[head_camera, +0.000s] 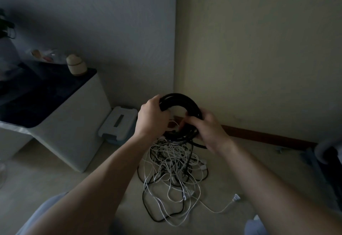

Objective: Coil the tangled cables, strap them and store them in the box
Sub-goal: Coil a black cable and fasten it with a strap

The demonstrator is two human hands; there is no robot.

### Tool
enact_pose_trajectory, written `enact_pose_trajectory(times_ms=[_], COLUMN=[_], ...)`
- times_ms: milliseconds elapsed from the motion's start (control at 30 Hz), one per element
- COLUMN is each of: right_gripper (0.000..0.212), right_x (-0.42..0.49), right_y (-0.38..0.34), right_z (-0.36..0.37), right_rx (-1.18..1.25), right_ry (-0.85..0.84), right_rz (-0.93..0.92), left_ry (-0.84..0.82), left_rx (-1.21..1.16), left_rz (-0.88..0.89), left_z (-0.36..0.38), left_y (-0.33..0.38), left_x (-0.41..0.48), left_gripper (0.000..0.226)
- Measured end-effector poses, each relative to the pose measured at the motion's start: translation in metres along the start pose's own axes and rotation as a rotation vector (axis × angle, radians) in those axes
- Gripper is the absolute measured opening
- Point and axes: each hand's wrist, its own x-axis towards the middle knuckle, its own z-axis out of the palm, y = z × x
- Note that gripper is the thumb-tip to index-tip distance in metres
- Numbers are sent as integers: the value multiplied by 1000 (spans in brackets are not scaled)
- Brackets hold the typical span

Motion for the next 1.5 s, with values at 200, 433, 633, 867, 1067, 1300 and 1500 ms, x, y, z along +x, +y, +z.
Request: enact_pose_trajectory(times_ms=[200,433,633,867,1067,1300,1500], right_gripper=[7,42,33,21,14,18,12], right_x=[-5,-10,-2,-1,-2,1,3], right_y=[-1,-10,-12,-11,-18,-18,-17], right_z=[17,27,26,10,8,5,-10], right_rx=[241,375,283,-316,-696,-673,-516], right_ry=[-6,-17,280,242,-174,-122,-1], right_rz=[81,131,131,104,-32,-72,-1], left_ry=[82,46,-159,-156,-497,-496,-287], left_rx=[-391,-746,-525,-253,307,390,288], left_rz=[-286,-613,-574,-204,257,230,121], left_z=[7,23,27,7,-7,-9,-11], left_y=[2,6,2,-1,0,4,7], left_x=[-3,-20,-23,-6,-8,-7,-6], left_gripper=[13,11,20,33,47,31,20])
